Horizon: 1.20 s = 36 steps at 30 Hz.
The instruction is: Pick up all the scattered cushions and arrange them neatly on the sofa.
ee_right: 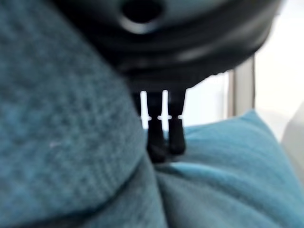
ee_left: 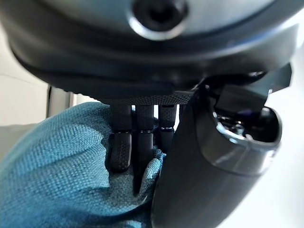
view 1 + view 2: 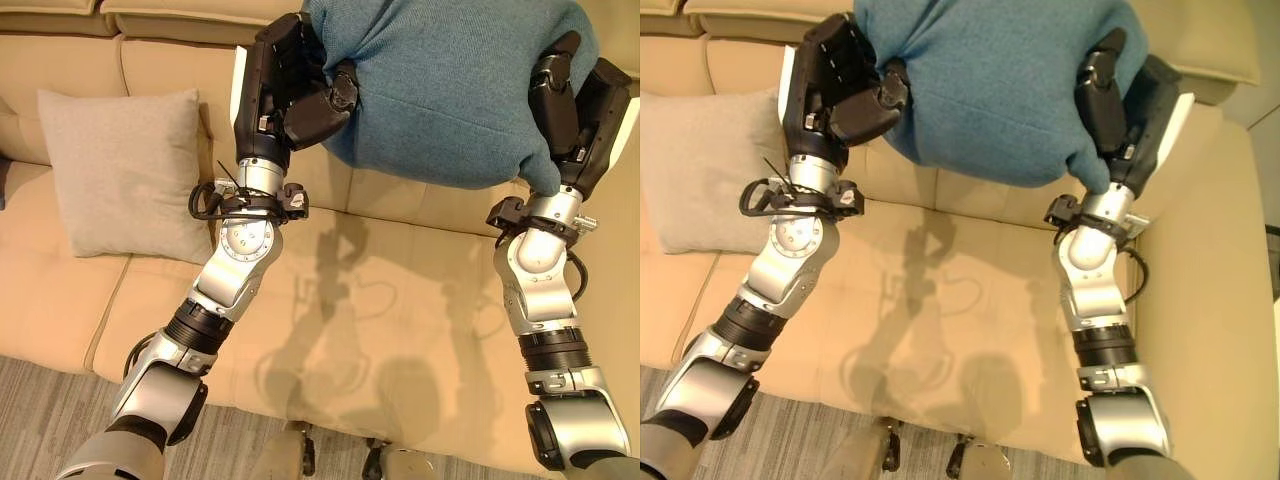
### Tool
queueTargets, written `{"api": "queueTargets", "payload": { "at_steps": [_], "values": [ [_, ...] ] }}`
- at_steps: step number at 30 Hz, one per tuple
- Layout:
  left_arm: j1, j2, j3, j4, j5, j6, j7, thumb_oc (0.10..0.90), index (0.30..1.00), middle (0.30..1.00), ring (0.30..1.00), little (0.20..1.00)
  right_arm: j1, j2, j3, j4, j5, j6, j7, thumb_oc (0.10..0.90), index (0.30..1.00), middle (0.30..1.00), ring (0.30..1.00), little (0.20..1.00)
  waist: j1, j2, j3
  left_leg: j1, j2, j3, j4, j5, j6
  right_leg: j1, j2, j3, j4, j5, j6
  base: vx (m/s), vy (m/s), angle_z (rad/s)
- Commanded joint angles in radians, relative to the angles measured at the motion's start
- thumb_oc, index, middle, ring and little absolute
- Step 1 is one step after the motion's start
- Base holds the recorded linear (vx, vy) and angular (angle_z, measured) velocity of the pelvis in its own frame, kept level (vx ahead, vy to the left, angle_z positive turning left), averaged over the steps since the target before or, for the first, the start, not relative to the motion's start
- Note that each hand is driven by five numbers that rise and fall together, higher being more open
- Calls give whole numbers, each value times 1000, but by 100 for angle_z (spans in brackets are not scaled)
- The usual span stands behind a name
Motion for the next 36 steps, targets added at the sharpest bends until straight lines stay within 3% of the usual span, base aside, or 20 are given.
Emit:
{"api": "queueTargets", "payload": {
  "at_steps": [1,10,17,24,28,29,33,36],
  "values": [
    [-55,-145,-161,-147,35,-130,-182,400,300,300,300,300,-18,5,74,-227,-130,-125,29,400,300,300,300,300,3,4,-329,88,58,16,5,-165,-86,121,56,-9,12,-241,14,0,0,0],
    [-34,-158,-170,-108,11,-117,-172,400,300,300,300,300,23,-2,72,-255,-204,-104,-2,400,300,300,300,300,-11,23,-337,99,62,25,5,-164,-87,125,58,-6,12,-243,11,1,-24,-6],
    [-93,-186,-164,-55,11,-112,-142,400,300,300,300,300,2,2,55,-238,-228,-103,-47,400,300,300,300,300,-17,33,-338,89,64,23,5,-161,-91,120,58,-12,12,-243,13,0,0,0],
    [-61,-126,-131,-165,2,-106,-156,400,300,300,300,300,78,-24,39,-300,-209,-101,5,400,300,300,300,300,-8,27,-342,106,62,20,5,-169,-88,135,57,-12,12,-247,12,0,0,0],
    [170,12,-54,-364,-48,-92,-245,400,300,300,300,300,290,-63,-26,-392,-176,-86,121,400,300,300,300,300,7,17,-336,117,58,18,5,-174,-85,145,55,-19,12,-247,14,0,0,0],
    [179,14,-53,-372,-48,-89,-245,400,300,300,300,300,297,-62,-26,-396,-173,-85,125,400,300,300,300,300,6,16,-339,118,58,19,5,-175,-85,146,55,-19,12,-248,14,14,-15,5],
    [418,116,107,-500,6,-116,-268,400,300,300,300,300,464,-73,-72,-455,-146,-90,212,400,300,300,300,300,23,3,-327,117,59,18,5,-175,-85,146,55,-25,12,-246,15,3,-8,3],
    [642,140,200,-574,-74,-108,-318,400,300,300,300,300,560,-66,-79,-479,-120,-83,272,400,300,300,300,300,31,-4,-331,118,61,18,5,-174,-86,147,54,-28,12,-244,15,2,-7,-3]
  ]
}}
